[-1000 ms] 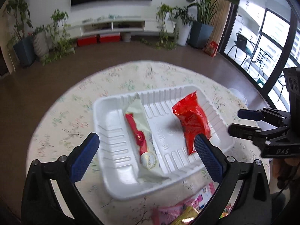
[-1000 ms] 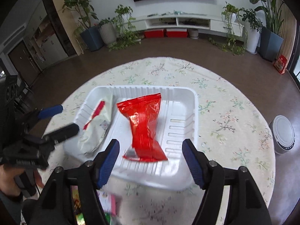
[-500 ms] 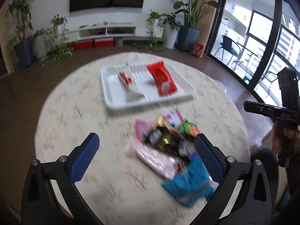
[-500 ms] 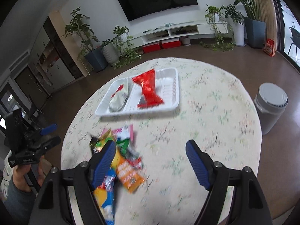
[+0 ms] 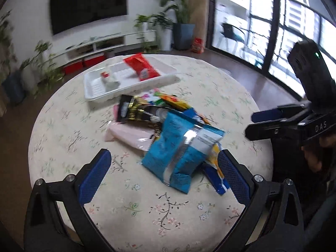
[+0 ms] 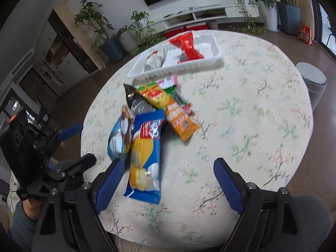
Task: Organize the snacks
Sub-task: 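Move both tools back over the remaining snack pile, then grasp the light-blue bag with left tool while right tool grasps blue Tipo packet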
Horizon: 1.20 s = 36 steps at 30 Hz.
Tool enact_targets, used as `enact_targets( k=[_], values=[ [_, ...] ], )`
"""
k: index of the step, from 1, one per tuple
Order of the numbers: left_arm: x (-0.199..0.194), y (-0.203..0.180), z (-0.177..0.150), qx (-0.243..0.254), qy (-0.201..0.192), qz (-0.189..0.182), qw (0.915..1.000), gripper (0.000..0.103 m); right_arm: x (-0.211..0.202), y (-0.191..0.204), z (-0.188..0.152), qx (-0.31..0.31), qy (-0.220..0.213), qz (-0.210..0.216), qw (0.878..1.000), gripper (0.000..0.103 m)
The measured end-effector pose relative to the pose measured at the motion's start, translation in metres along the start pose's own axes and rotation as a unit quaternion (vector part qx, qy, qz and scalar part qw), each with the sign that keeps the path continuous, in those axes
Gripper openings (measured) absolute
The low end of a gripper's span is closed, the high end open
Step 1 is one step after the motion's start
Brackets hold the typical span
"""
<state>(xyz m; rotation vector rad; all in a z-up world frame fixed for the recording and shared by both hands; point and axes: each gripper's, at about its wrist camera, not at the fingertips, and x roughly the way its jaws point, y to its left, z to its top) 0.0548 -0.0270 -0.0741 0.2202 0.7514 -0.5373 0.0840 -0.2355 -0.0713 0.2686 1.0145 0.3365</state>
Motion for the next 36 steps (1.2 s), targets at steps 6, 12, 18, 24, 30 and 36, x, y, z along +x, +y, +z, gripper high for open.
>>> enact_targets(
  k=[6, 12, 18, 24, 30, 36],
  values=[
    [0.020, -0.003, 0.013, 0.054, 0.034, -0.049, 0.9967, 0.103, 0.014, 0.003, -0.014, 0.016, 0.019, -0.002, 1.000, 0.089],
    [0.045, 0.008, 0.031, 0.116, 0.052, -0.073, 0.9892, 0.102, 0.020, 0.003, -0.018, 0.018, 0.022, -0.002, 1.000, 0.089],
    [0.064, 0.012, 0.037, 0.142, 0.059, -0.119, 0.9808, 0.102, 0.023, 0.004, -0.020, 0.019, 0.025, -0.003, 0.999, 0.089],
    [0.071, 0.006, 0.039, 0.165, 0.055, -0.143, 0.9744, 0.079, 0.028, 0.004, -0.023, 0.018, 0.031, -0.005, 0.999, 0.088],
    [0.088, 0.009, 0.038, 0.169, 0.085, -0.148, 0.9708, 0.061, 0.032, 0.008, -0.025, 0.013, 0.038, -0.004, 0.999, 0.084],
    [0.084, 0.011, 0.033, 0.166, 0.096, -0.136, 0.9721, 0.061, 0.036, 0.010, -0.023, 0.013, 0.041, -0.006, 0.999, 0.084]
  ],
)
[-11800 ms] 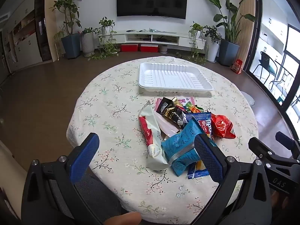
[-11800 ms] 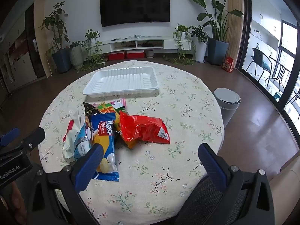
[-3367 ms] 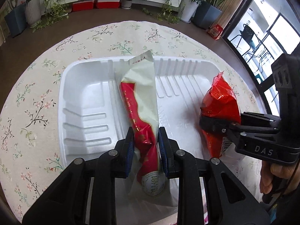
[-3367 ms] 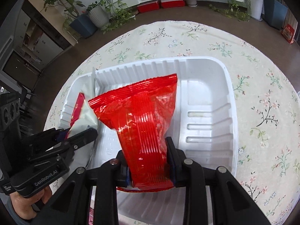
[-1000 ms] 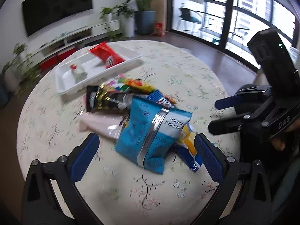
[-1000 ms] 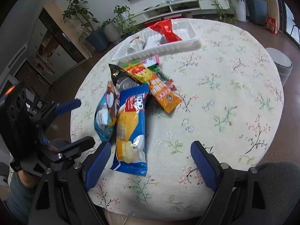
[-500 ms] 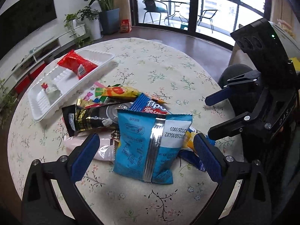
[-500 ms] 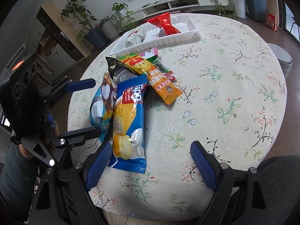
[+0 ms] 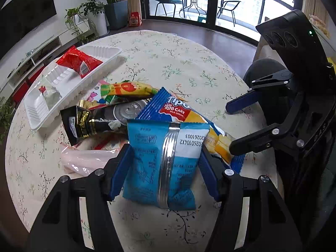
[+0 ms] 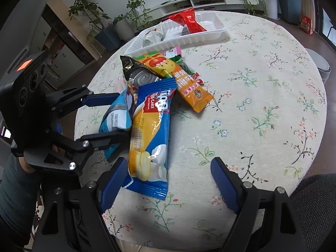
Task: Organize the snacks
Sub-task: 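Grasp the light-blue bag with left tool while right tool grasps blue Tipo packet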
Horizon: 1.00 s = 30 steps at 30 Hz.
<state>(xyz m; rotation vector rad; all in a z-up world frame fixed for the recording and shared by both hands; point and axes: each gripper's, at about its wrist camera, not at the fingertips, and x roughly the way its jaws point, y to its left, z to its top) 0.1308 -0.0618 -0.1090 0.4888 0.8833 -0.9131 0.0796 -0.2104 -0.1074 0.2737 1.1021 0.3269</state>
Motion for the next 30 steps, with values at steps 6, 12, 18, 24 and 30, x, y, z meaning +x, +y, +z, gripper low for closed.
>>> enact_targets(
  k=[6, 12, 18, 24, 30],
  values=[
    [-0.009, 0.004, -0.004, -0.025, 0.000, -0.003, 0.9997, 0.061, 0.003, 0.006, 0.000, -0.004, 0.005, 0.000, 1.000, 0.084],
    [0.007, 0.003, -0.003, -0.026, 0.035, -0.008, 0.9990, 0.061, 0.007, 0.008, 0.003, -0.008, 0.008, -0.009, 1.000, 0.084],
    [0.009, 0.011, -0.006, -0.055, 0.042, -0.005, 0.9976, 0.045, 0.009, 0.010, 0.004, -0.014, 0.010, -0.014, 1.000, 0.084],
    [-0.005, 0.018, -0.013, -0.092, 0.032, -0.006, 0.9952, 0.033, 0.013, 0.014, 0.008, -0.020, 0.010, -0.015, 1.000, 0.075],
    [-0.021, 0.020, -0.024, -0.136, 0.021, -0.007, 0.9905, 0.032, 0.017, 0.024, 0.015, -0.032, 0.008, -0.016, 0.999, 0.074]
  ],
)
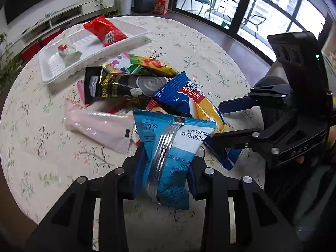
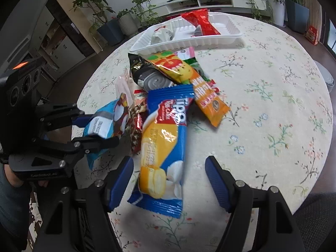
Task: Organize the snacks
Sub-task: 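Grasp the light-blue bag with left tool while right tool grasps blue Tipo packet, then carry both packets into the white tray and open both tools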
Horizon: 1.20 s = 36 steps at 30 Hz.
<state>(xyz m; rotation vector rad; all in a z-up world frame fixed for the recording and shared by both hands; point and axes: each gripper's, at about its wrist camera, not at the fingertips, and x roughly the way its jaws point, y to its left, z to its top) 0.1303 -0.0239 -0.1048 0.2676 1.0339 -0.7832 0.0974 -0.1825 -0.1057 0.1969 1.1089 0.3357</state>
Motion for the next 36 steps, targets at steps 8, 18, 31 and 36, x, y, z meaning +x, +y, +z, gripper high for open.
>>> enact_targets(
  k=[8, 18, 31, 36],
  values=[
    [-0.025, 0.010, -0.017, -0.072, -0.034, -0.020, 0.9967, 0.032, 0.013, 0.006, 0.003, -0.018, 0.009, -0.022, 1.000, 0.066],
    [-0.037, 0.020, -0.040, -0.165, -0.071, -0.047, 0.9827, 0.032, 0.008, 0.001, 0.003, -0.014, 0.002, 0.003, 1.000, 0.031],
    [-0.052, 0.025, -0.046, -0.224, -0.115, -0.073, 0.9651, 0.032, -0.024, -0.006, -0.001, 0.025, -0.019, 0.065, 0.997, 0.030],
    [-0.053, 0.031, -0.041, -0.241, -0.127, -0.090, 0.9579, 0.032, -0.038, -0.014, 0.004, 0.033, -0.032, 0.071, 0.996, 0.030]
  ],
)
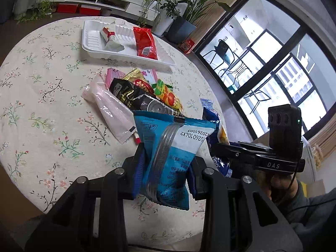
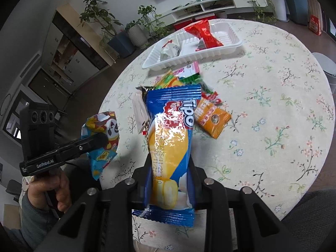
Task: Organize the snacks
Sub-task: 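Carry both packets into the white tray and open both tools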
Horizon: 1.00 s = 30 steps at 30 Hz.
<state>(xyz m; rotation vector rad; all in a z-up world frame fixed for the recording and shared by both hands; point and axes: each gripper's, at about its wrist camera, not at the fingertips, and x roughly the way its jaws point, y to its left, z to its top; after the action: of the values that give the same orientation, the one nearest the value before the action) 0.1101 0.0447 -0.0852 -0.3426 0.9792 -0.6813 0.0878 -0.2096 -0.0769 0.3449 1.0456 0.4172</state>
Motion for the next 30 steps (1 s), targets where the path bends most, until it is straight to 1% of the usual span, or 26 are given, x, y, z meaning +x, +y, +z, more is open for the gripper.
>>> enact_targets(
  k=[4, 8, 13, 18, 20, 22, 26, 30],
  values=[
    [-0.003, 0.002, 0.014, -0.013, -0.010, -0.012, 0.9998, 0.032, -0.011, -0.009, 0.011, 0.011, -0.014, 0.003, 1.000, 0.030],
    [-0.006, 0.001, 0.036, -0.009, -0.017, -0.015, 0.9997, 0.032, -0.023, -0.022, 0.026, 0.020, -0.032, -0.002, 0.999, 0.030],
    [-0.008, 0.013, 0.077, -0.015, -0.032, -0.012, 0.9993, 0.032, -0.038, -0.048, 0.056, 0.037, -0.064, -0.021, 0.997, 0.030],
    [-0.008, 0.029, 0.136, -0.019, -0.048, 0.004, 0.9986, 0.032, -0.046, -0.067, 0.100, 0.036, -0.089, -0.046, 0.994, 0.030],
    [-0.007, 0.036, 0.162, -0.019, -0.056, 0.019, 0.9980, 0.032, -0.047, -0.070, 0.118, 0.034, -0.096, -0.051, 0.993, 0.030],
    [-0.004, 0.044, 0.185, -0.022, -0.059, 0.026, 0.9977, 0.032, -0.045, -0.070, 0.142, 0.030, -0.102, -0.051, 0.993, 0.030],
    [0.009, 0.056, 0.224, -0.030, -0.060, 0.044, 0.9967, 0.032, -0.033, -0.061, 0.185, 0.012, -0.109, -0.044, 0.993, 0.030],
    [0.028, 0.067, 0.257, -0.031, -0.058, 0.063, 0.9958, 0.032, -0.007, -0.055, 0.227, -0.003, -0.104, -0.052, 0.993, 0.030]
  ],
)
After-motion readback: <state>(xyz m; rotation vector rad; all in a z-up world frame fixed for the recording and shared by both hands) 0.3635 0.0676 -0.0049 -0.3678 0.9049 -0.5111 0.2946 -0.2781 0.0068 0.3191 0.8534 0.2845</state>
